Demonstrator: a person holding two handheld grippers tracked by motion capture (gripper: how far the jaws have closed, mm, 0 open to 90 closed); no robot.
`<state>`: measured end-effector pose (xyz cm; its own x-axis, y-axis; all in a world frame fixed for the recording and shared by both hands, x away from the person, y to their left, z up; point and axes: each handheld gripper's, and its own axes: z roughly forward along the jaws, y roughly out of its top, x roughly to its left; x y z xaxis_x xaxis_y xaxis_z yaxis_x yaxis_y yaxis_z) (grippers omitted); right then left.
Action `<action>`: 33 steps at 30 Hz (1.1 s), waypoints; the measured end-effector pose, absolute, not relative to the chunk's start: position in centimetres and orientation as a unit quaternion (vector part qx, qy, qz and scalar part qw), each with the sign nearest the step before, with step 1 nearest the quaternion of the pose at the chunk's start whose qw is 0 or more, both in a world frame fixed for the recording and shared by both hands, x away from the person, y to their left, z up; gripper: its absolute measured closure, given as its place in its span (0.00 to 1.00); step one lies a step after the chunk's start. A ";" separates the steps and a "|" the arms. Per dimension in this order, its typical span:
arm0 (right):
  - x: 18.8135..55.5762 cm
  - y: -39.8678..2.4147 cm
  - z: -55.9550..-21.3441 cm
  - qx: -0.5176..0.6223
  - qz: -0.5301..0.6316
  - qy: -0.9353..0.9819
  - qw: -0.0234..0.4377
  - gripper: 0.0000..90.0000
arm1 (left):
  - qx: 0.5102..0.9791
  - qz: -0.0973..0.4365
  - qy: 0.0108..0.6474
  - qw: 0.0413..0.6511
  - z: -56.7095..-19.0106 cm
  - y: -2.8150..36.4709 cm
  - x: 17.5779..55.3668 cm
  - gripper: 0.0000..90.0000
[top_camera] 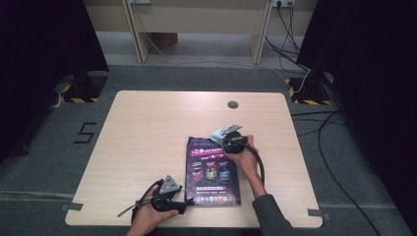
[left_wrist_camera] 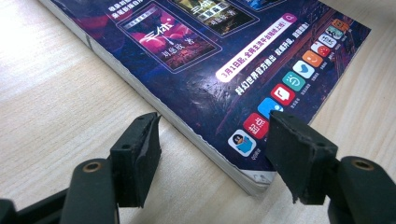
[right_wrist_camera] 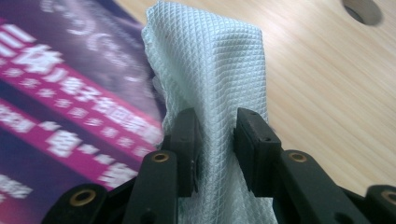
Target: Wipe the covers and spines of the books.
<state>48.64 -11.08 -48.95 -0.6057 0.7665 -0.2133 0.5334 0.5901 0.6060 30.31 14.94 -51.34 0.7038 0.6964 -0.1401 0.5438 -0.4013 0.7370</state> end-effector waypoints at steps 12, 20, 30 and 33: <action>48.7 -11.2 -48.9 0.388 0.241 0.856 0.241 0.79 | 0.831 0.093 0.373 0.402 -51.4 15.0 30.4 0.38; 48.3 -8.0 -49.0 0.354 0.264 0.872 0.212 0.80 | 0.831 0.093 0.373 0.401 -51.4 15.0 30.4 0.38; 48.0 -3.1 -49.0 0.311 0.272 0.889 0.196 0.81 | 0.832 0.092 0.372 0.402 -51.4 15.0 30.4 0.38; 47.8 -2.4 -49.0 0.303 0.273 0.892 0.194 0.81 | 0.832 0.092 0.372 0.402 -51.4 15.0 30.4 0.38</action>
<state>47.83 -2.43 -49.03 -0.7405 0.6473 -0.1805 0.4353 0.6667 0.6050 30.39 14.99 -51.37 0.7064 0.6926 -0.1456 0.5447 -0.4008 0.7366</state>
